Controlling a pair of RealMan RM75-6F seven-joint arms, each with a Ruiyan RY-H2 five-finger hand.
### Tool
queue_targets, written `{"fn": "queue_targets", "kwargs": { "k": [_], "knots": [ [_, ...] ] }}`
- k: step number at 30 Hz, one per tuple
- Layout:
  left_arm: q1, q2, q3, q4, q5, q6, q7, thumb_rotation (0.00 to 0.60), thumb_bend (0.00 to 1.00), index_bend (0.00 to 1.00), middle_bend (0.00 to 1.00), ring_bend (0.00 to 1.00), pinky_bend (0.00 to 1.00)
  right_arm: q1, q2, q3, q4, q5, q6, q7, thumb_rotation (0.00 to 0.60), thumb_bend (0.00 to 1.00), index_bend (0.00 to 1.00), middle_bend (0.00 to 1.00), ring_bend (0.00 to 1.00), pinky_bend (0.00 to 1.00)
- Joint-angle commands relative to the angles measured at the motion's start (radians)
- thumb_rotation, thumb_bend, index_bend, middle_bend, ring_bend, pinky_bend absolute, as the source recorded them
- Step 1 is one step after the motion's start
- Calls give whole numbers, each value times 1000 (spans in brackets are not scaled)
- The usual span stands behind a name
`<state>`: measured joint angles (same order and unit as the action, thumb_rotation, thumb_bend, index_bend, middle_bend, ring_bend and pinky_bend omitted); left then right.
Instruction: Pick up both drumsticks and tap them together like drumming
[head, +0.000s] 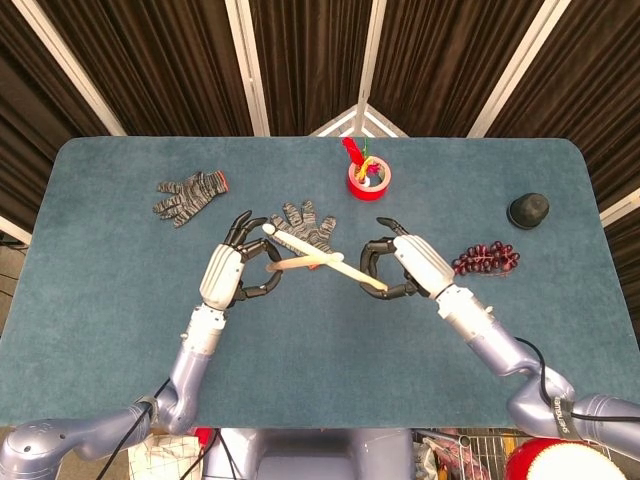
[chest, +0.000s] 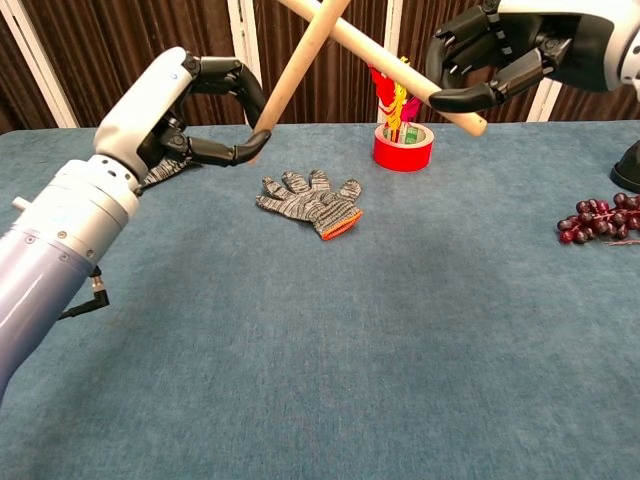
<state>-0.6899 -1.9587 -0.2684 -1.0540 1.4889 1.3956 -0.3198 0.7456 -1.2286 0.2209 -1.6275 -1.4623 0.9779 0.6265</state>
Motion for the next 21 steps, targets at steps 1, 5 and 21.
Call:
{"fn": "queue_targets", "kwargs": {
  "k": [1,5,21],
  "knots": [
    [1,1,1,2,-2,-1,-2,600,486,616,593,152,0,-1,3,-1,0,-3,3,7,600,470,837,680,471,26],
    [5,11,13,-10,5,-3,-12,600,486,617,593,152,0,0,4,2,14,8,0,4,600,470,837,680,471,26],
    [134,464,119,-280,21,-30,128,600,481,616,591,152,0,-117,10,-130,275,-90,102,26,600,470,837,680,471,26]
  ]
}}
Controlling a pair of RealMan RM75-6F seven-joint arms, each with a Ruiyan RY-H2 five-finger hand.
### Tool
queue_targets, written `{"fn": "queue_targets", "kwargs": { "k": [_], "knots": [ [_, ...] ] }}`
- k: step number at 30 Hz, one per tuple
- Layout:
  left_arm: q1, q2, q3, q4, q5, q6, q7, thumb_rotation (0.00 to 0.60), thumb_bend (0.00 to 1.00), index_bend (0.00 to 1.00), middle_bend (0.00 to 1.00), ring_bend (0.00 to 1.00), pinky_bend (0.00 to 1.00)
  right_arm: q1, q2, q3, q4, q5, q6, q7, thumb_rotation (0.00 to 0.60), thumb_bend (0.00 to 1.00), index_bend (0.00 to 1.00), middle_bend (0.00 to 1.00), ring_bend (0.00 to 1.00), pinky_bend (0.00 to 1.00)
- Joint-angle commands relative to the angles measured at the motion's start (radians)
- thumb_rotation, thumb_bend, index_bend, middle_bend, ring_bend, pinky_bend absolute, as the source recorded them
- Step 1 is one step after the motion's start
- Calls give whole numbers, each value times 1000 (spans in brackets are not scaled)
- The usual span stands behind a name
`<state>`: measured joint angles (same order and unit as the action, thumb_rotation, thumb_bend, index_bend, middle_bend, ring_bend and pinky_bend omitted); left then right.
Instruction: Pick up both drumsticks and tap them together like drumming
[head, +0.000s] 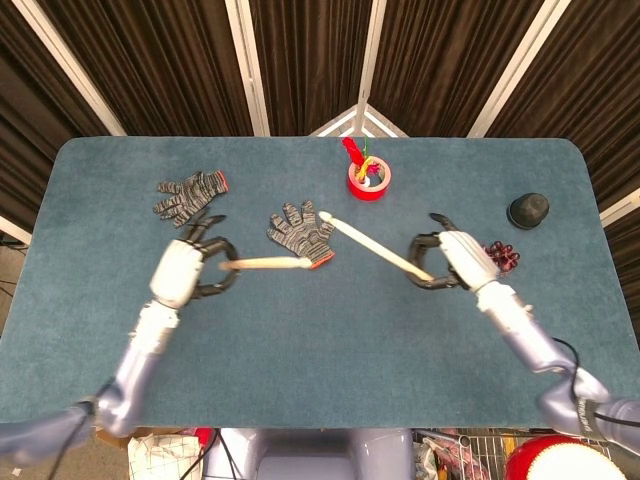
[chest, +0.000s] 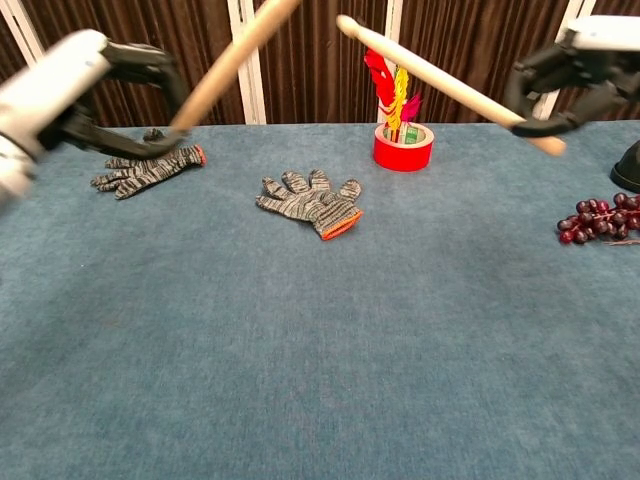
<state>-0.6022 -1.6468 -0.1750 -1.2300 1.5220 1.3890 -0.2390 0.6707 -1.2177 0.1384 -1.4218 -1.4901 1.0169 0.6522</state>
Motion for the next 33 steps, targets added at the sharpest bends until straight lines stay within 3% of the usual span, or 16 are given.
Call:
{"fn": "queue_targets", "kwargs": {
  "k": [1,7,15,33],
  "knots": [
    [56,190,30,-123,-12,-22,55,600,481,616,590,152,0,-54,-1,-61,89,-84,86,2,600,470,838,680,471,26],
    [109,333,71,-160,-5,-26,43,600,481,610,587,152,0,-111,1,-139,180,-189,192,30,600,470,840,680,471,26],
    [130,397,129,-122,7,-90,15,600,481,609,585,152,0,-151,-48,-202,301,-248,246,28,600,470,841,680,471,26],
    [56,266,207,60,65,-292,153,600,480,602,565,142,0,-163,-207,-238,502,-263,241,-15,600,471,844,680,471,26]
  ]
}}
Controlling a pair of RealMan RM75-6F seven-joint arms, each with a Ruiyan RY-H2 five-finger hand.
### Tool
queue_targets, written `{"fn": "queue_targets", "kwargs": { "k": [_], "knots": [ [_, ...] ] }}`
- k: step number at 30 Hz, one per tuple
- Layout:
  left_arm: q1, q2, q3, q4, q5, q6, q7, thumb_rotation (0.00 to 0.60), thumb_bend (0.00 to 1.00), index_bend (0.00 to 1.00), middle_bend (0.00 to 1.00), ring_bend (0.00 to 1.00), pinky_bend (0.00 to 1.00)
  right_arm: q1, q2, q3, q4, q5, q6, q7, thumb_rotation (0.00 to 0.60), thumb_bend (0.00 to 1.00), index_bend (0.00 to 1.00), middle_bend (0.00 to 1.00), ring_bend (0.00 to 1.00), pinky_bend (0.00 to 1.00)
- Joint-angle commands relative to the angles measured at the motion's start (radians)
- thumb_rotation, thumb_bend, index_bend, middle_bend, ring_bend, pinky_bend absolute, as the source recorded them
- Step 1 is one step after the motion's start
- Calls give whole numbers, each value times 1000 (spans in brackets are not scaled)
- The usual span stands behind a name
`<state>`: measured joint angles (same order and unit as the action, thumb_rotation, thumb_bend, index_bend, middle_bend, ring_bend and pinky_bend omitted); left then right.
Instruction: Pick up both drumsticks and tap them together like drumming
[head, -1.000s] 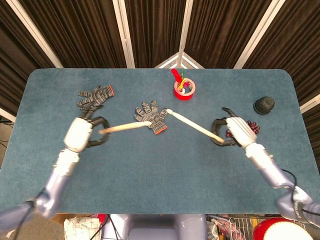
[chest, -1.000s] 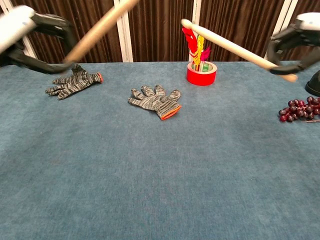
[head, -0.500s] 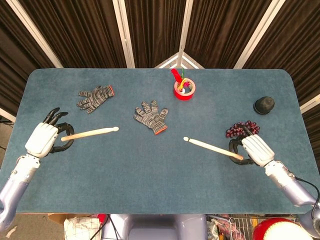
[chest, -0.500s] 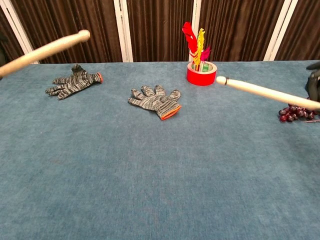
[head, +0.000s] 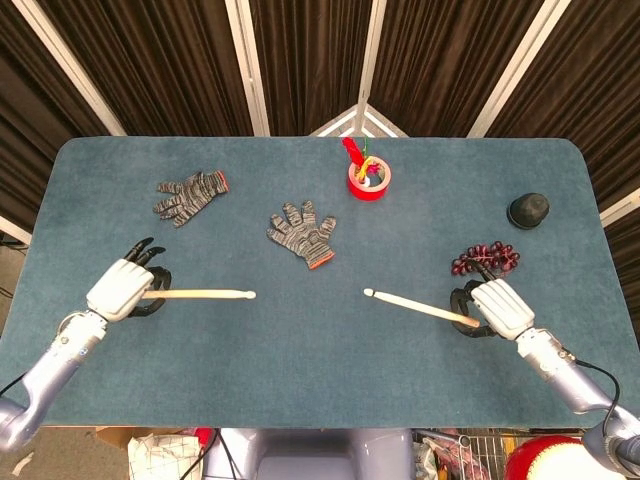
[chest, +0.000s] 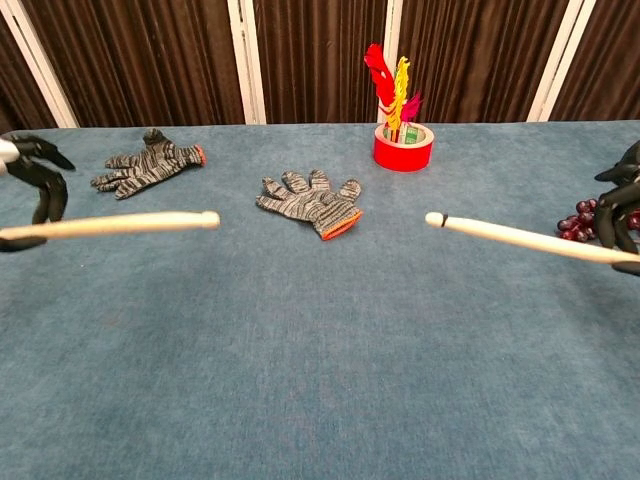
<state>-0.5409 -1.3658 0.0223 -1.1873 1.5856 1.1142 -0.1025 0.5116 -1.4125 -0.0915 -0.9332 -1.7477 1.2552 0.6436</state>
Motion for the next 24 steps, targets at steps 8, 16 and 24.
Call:
{"fn": "queue_targets", "kwargs": {
  "k": [8,16,24],
  "knots": [
    [-6,-58,17,62,-40,-87,64,600,481,552,525,113,0,-10,-41,-16,43,3,-14,-76,600,470,844,680,471,26],
    [-11,-56,12,22,-76,-130,110,600,475,403,434,60,0,-5,-3,-13,-49,69,-132,-179,600,421,575,543,398,26],
    [3,-26,-5,-47,-93,-96,113,600,475,261,341,15,0,5,102,4,-222,168,-264,-318,600,235,148,293,273,9]
  ]
}}
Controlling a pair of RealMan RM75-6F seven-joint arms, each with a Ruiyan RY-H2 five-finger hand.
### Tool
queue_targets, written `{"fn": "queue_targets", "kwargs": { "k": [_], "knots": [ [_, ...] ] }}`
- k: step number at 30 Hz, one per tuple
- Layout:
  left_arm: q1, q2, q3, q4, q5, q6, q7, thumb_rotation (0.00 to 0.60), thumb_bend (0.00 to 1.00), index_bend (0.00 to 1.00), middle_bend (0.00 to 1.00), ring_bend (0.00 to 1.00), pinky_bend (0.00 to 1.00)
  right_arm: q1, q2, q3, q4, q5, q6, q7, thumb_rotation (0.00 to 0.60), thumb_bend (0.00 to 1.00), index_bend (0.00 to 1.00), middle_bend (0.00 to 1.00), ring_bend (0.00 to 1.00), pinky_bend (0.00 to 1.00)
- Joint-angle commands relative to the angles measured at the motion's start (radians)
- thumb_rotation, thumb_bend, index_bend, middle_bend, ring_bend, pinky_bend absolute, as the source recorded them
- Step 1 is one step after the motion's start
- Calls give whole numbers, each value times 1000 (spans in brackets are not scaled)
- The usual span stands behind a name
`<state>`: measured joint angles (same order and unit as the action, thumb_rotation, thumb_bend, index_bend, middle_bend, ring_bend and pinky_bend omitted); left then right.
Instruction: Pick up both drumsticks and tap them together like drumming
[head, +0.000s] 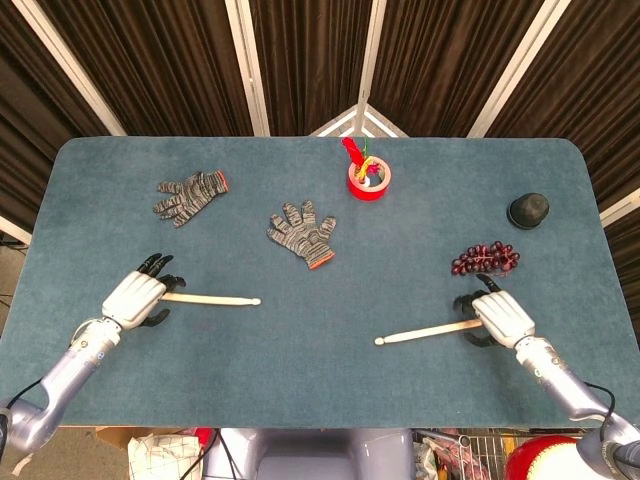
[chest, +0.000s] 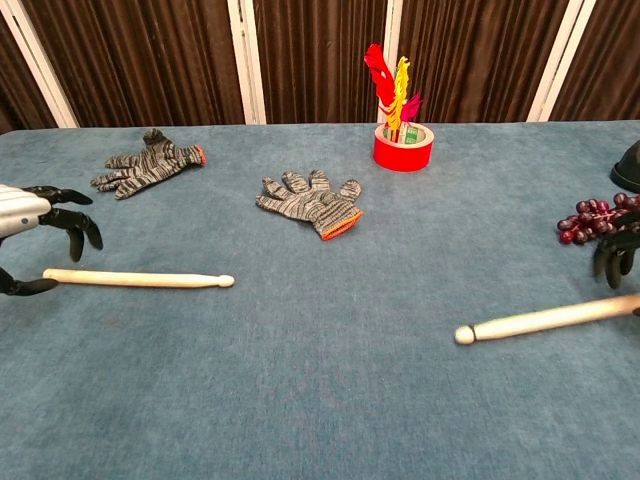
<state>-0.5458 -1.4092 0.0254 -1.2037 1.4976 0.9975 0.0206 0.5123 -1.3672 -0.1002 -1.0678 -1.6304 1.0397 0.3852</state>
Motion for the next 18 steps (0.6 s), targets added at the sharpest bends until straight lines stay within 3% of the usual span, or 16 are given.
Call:
{"fn": "queue_targets", "kwargs": {
  "k": [1,7,12,18],
  "knots": [
    [13,29,-11,-51,-3,37,-18,600,475,253,328,8,0,4,79,18,-124,64,-54,-68,600,216,99,251,241,4],
    [70,130,-33,-230,44,212,-78,600,475,233,246,0,0,-39,234,88,-381,123,71,-78,600,187,29,172,184,0],
    [162,226,-29,-361,87,397,2,600,473,240,203,0,0,-117,318,137,-532,156,245,-179,600,187,30,172,184,0],
    [295,334,14,-511,22,501,140,600,469,241,163,0,0,-230,379,115,-657,148,394,-304,600,187,30,172,184,0]
  ]
}}
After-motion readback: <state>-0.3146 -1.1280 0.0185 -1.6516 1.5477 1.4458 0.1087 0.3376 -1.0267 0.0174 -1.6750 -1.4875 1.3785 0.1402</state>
